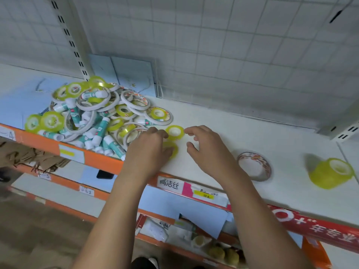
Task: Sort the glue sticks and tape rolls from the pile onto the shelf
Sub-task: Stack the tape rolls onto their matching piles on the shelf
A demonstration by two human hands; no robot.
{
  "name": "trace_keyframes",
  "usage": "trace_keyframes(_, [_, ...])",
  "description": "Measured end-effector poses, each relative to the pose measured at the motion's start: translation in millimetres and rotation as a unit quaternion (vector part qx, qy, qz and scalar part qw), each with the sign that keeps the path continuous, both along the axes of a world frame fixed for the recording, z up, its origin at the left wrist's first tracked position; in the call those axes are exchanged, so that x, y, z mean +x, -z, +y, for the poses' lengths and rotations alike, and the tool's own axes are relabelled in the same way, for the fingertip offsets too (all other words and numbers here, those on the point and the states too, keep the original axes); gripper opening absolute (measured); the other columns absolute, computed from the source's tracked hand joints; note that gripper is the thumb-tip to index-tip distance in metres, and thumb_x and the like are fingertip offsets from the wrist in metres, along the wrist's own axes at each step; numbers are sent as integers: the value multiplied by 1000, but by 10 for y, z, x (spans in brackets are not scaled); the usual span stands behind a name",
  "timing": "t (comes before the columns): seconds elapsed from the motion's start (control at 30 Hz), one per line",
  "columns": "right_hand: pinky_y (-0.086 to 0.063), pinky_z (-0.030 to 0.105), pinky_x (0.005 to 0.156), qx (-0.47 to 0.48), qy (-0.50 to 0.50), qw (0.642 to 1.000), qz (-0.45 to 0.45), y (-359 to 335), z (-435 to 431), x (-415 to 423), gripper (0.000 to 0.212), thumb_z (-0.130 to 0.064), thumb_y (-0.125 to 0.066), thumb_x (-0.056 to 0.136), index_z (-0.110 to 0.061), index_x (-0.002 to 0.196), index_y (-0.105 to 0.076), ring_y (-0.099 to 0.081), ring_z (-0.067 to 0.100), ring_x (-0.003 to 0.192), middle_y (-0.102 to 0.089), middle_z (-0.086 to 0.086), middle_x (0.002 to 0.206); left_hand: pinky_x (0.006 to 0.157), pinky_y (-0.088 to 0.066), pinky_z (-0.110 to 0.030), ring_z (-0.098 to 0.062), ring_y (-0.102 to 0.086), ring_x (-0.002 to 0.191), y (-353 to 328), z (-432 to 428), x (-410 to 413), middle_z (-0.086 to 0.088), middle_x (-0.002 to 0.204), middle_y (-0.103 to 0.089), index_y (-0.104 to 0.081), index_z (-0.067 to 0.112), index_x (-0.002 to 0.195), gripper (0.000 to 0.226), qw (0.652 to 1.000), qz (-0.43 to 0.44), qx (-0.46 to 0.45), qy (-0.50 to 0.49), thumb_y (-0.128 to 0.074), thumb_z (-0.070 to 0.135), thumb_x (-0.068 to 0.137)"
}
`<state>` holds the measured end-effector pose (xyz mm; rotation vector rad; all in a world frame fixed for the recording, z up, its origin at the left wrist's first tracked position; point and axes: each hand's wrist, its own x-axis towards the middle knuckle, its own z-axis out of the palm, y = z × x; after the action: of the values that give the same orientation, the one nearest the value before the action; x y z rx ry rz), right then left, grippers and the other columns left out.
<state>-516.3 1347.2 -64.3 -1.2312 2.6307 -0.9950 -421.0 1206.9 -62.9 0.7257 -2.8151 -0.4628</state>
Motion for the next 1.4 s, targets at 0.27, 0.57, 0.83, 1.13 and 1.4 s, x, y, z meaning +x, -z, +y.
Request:
trace_keyframes(0.27, [-36, 27, 97, 62, 64, 996, 3, 82, -372, -74, 38, -16, -56, 93, -19, 130, -55, -51, 21, 117, -56, 3, 128, 87, -45, -38, -28, -55, 103, 130, -325, -114, -4, 105, -66, -67, 22, 110, 50, 991, -41, -33, 122, -69, 57, 74])
trace_keyframes(0.57, [-39, 34, 101, 118, 63, 991, -8, 96, -633, -132, 43, -20, -63, 87, -17, 130, -55, -50, 28, 120, -56, 7, 130, 88, -47, -40, -30, -51, 114, -14, -661, -156, -9, 121, -56, -60, 11, 122, 54, 991, 35, 23, 127, -71, 36, 75])
trace_keyframes(0.83, [-41, 33, 93, 134, 80, 988, -6, 112, -744, -145, 39, -29, -70, 86, -18, 122, -61, -51, 30, 109, -57, 9, 117, 89, -45, -38, -28, -47, 119, 6, -734, -211, -8, 126, -53, -57, 11, 126, 56, 990, 45, 48, 123, -72, 31, 76])
trace_keyframes(1.13, [-39, 30, 95, 55, 161, 985, 8, -207, 185, -194, 38, -19, -69, 78, -18, 115, -62, -51, 26, 110, -57, 3, 118, 89, -42, -32, -28, -54, 108, -68, -178, -579, -9, 112, -56, -63, 7, 116, 48, 975, 80, 72, 192, -73, 30, 76])
trace_keyframes(1.4, [-37, 24, 94, 70, 239, 968, 40, -358, 1281, -365, 38, -20, -70, 78, -19, 115, -62, -51, 25, 112, -58, 2, 119, 92, -44, -33, -24, -52, 110, -197, 873, -1006, -3, 114, -54, -61, 12, 118, 48, 954, 90, 98, 267, -71, 34, 77])
